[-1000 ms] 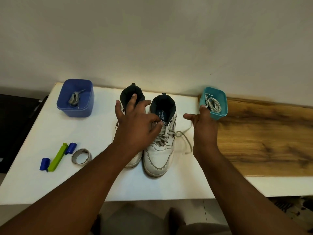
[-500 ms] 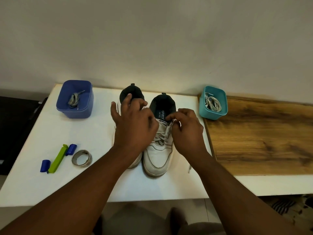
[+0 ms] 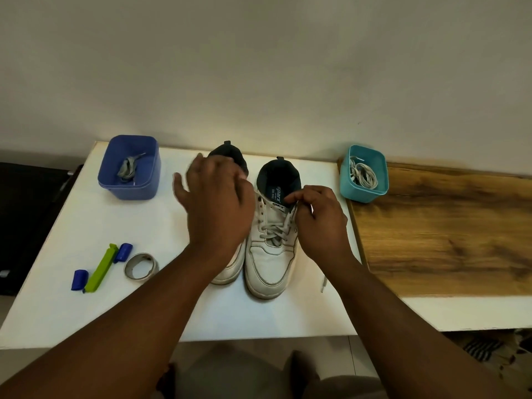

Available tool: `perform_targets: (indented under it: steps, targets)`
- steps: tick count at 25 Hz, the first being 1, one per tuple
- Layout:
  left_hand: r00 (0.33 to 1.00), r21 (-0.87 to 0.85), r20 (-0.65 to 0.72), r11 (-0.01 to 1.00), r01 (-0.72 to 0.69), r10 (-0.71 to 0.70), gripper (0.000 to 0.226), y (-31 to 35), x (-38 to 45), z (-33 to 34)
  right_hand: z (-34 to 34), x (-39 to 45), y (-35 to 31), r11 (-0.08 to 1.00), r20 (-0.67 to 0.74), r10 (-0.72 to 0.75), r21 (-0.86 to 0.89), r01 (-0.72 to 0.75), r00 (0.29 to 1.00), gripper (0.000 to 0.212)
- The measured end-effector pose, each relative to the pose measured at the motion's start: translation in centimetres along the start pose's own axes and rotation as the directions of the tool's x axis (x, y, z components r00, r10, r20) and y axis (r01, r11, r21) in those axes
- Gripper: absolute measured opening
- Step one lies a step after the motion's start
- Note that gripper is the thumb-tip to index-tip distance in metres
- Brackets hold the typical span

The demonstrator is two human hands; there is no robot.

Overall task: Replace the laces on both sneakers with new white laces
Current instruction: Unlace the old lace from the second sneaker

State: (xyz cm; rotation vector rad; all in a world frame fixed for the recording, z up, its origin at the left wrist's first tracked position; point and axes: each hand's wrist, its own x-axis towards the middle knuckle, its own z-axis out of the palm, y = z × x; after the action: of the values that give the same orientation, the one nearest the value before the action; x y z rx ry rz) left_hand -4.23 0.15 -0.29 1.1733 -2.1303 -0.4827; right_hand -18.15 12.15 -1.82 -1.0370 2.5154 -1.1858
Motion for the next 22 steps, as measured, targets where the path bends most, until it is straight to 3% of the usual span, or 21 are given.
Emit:
perform_targets:
  steps: [2,4,7,9,11,13,14,16,19,22]
  targets:
    - [1.000,0.040,0.005,0.999,0.005,-0.005,0.028,-0.1,0.2,-0.3,0.2,0.1,0.1,0.998,0.006,0.029,0.057,-0.030,1.000,0.035]
    - [0.979,0.095,0.153,0.985,-0.147,0.132,0.041,0.1,-0.3,0.3,0.4,0.2,0.2,0.998,0.011,0.034,0.061,-0.035,0.999,0.037]
    - [0.917,0.172,0.299,0.930,-0.325,0.265,0.028,0.0,-1.2,1.6,0.5,0.2,0.5,1.000,0.013,0.019,0.020,-0.020,1.000,0.039]
    - [0.944,0.101,0.232,0.959,-0.264,0.235,0.020,0.1,-0.7,1.2,0.3,0.3,0.5,1.000,0.003,0.023,0.011,-0.023,1.000,0.038]
    - [0.992,-0.008,0.070,0.995,-0.104,0.104,0.024,0.1,0.0,0.2,0.2,0.4,0.4,0.999,0.004,0.044,0.015,-0.044,0.999,0.037]
    - [0.999,-0.005,-0.052,1.000,0.016,-0.016,0.028,-0.2,0.5,-0.5,0.1,0.4,0.2,0.998,0.007,0.053,0.026,-0.053,0.999,0.036]
    - [0.998,0.030,-0.047,0.999,0.038,-0.036,0.029,-0.3,0.6,-0.6,0.2,0.4,0.2,0.998,0.007,0.053,0.032,-0.053,0.999,0.036]
    - [0.996,0.092,0.083,0.995,-0.029,0.021,0.040,-0.2,0.0,-0.3,0.4,0.4,0.3,0.998,0.009,0.050,0.040,-0.051,0.999,0.036]
    - [0.921,0.148,0.291,0.939,-0.309,0.257,0.037,0.1,-0.8,1.1,0.5,0.5,0.6,0.999,0.009,0.038,0.029,-0.038,0.999,0.038]
    - [0.922,0.152,0.302,0.943,-0.296,0.241,0.022,-0.2,-0.4,1.0,0.5,0.4,0.7,1.000,0.007,0.016,0.008,-0.016,1.000,0.036]
